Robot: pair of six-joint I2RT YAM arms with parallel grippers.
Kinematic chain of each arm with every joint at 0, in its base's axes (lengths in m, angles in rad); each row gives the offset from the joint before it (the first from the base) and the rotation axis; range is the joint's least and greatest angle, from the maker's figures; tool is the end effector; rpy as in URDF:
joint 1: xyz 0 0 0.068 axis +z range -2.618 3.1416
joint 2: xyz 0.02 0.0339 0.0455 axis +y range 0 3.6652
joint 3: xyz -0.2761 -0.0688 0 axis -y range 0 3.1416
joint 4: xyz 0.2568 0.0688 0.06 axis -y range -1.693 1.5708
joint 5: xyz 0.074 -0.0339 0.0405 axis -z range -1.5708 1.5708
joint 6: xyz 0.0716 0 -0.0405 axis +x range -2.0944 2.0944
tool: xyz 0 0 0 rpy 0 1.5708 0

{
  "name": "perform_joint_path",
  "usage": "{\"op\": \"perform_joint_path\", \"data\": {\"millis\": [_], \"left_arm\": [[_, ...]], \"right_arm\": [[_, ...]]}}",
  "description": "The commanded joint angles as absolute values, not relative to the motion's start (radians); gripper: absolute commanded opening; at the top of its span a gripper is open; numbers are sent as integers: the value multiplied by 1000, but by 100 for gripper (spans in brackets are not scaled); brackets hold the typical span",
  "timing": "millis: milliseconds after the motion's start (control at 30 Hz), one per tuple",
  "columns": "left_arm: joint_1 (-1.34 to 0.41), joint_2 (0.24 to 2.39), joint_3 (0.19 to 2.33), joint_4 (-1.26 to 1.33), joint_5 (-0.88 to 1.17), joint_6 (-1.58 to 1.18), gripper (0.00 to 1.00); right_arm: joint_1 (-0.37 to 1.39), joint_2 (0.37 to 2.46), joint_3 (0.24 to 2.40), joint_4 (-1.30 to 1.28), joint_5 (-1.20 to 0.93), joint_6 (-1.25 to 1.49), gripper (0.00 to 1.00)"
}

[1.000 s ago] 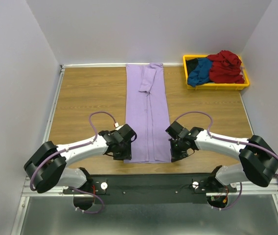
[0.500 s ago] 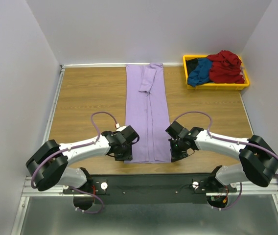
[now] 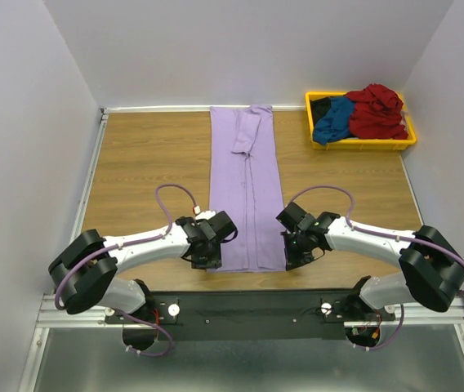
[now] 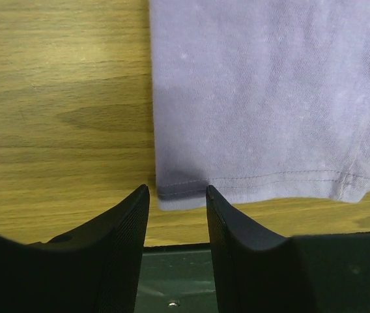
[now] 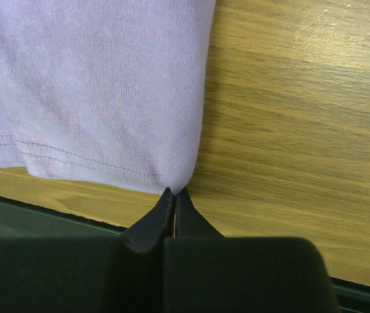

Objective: Fold and stack the t-shirts
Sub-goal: Fold the tshirt

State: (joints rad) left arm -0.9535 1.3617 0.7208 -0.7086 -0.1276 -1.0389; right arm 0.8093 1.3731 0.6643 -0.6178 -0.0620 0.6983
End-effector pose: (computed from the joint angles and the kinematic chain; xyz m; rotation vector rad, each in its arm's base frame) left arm 0.1442 -0.1874 0.1367 -0.1448 2.9064 -0.1703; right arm 0.1589 0.1731 0.1215 -0.1772 2.9839 0.3186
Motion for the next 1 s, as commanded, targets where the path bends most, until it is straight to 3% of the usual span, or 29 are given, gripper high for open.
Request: {"op": "perform_joint_path", "data": {"millis": [0,367,433,533,633,700,967], "left_arm": [[-974,1390,709,-709,-155,-1062,48],[-996,1425,701,-701,-160,-1065,43],[-996,1430,700,-698,-156,-1062,32],[-1002,1431,698,-699,-153,-1060,24],[-1014,1430,699,-703,-147,-1062,4],[-1020,1425,700,-707,-137,-1063,0],[-1230,1407,742,-764,-16,-1130,0]], "right_arm": [[811,1388,620,-621,-41,678,1],[811,1390,615,-620,-43,681,1],[810,1388,614,-620,-44,681,1],[810,1384,612,-620,-54,680,1],[811,1374,611,-623,-58,680,1],[813,1374,614,-626,-77,680,1],[894,1283,606,-759,-187,735,1]]}}
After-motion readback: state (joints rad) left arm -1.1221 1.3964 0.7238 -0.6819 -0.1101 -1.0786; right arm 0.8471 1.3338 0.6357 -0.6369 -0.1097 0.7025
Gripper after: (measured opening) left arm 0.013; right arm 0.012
